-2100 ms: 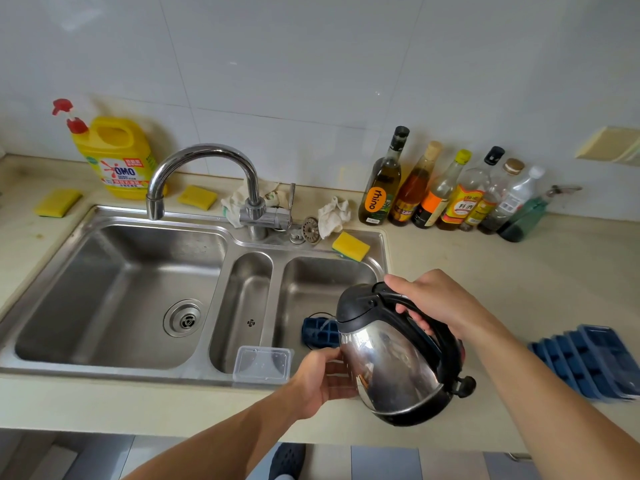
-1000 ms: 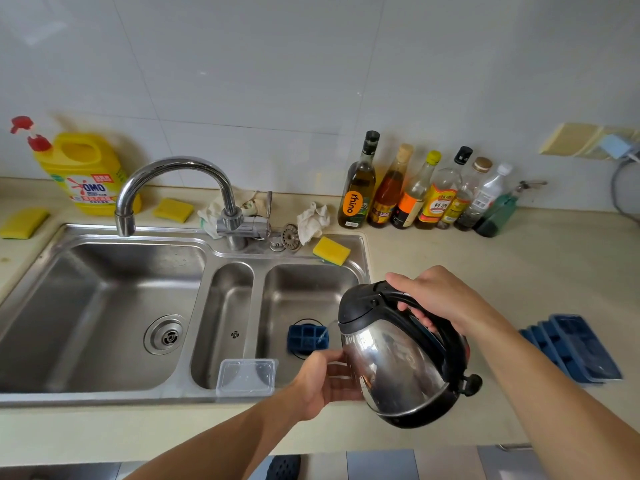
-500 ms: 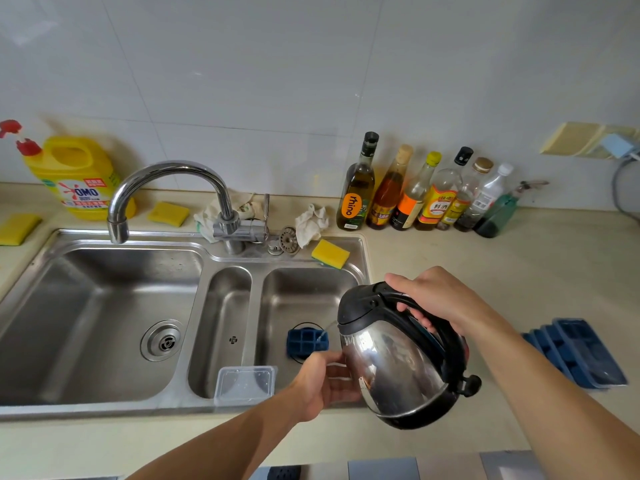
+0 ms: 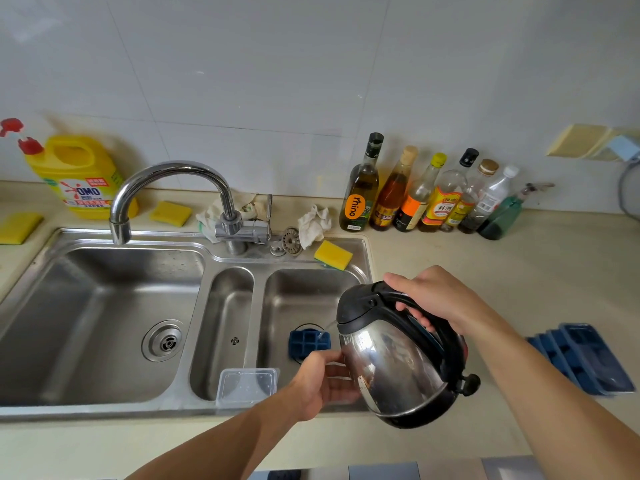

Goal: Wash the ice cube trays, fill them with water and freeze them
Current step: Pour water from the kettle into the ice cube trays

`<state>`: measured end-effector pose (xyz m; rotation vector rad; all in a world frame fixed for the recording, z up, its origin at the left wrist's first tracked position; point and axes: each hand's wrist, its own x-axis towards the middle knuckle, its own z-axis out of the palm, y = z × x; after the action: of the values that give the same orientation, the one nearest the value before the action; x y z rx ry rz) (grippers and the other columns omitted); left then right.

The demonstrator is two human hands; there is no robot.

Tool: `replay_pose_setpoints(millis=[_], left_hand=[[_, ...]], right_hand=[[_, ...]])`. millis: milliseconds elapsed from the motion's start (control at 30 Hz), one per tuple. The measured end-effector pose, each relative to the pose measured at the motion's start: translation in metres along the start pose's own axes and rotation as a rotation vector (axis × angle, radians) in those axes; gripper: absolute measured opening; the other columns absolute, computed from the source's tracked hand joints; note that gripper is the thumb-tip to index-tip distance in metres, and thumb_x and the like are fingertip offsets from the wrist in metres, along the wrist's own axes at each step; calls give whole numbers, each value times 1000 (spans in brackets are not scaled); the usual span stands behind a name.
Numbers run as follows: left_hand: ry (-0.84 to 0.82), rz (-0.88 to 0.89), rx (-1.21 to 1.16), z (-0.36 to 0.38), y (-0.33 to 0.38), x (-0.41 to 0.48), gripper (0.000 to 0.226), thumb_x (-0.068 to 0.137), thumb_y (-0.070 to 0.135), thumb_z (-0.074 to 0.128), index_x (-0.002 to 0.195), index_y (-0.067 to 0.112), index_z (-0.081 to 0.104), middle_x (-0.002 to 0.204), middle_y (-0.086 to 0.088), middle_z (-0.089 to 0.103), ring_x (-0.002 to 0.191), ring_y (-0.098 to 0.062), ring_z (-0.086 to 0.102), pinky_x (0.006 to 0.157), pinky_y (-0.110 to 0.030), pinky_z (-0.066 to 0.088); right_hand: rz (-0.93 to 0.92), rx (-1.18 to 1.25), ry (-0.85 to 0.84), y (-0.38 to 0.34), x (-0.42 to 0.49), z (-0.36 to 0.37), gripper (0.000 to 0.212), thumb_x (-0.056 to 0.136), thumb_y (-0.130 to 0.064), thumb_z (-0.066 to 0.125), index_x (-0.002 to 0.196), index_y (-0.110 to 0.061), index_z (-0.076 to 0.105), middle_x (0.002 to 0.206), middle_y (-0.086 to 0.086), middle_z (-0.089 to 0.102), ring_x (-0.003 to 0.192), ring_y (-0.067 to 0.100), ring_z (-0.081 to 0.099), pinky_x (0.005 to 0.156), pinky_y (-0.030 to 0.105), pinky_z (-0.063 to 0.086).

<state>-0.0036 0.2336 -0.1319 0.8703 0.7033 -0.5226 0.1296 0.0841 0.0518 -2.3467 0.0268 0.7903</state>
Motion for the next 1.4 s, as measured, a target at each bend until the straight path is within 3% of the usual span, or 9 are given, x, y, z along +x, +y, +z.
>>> replay_pose_setpoints(millis=[267,667,800,1400], left_hand=[[17,3,-37,-9,2,-4,37,102,23,47,119,0,70,114,-25,72,104,-40,72,84,-47,60],[29,21,-72,-25,7,-8,38,103,23,44,109,3,76,113,-25,73,101,-37,73,79,-43,60],[20,28,-78,-29,9,-7,38,103,21,43,117,0,72,112,-24,73,99,-37,73,79,-44,60],[7,16,-41,-15,-1,-7,38,103,24,45,117,1,72,113,-24,73,104,-38,72,85,-45,60]], right_hand=[[-14,-9,-12,-9,5,8,63,92,-60,63,80,0,76,52,3,57,43,17,50,48,27,46],[-45,-20,-31,-22,12,22,63,92,-60,63,78,-1,76,50,3,57,42,17,50,48,27,47],[-48,-17,-33,-24,13,25,62,91,-60,63,77,-1,76,50,3,56,42,18,50,47,26,46],[-30,-17,-15,-13,2,12,62,91,-60,63,78,0,76,51,4,57,43,17,50,48,27,46]])
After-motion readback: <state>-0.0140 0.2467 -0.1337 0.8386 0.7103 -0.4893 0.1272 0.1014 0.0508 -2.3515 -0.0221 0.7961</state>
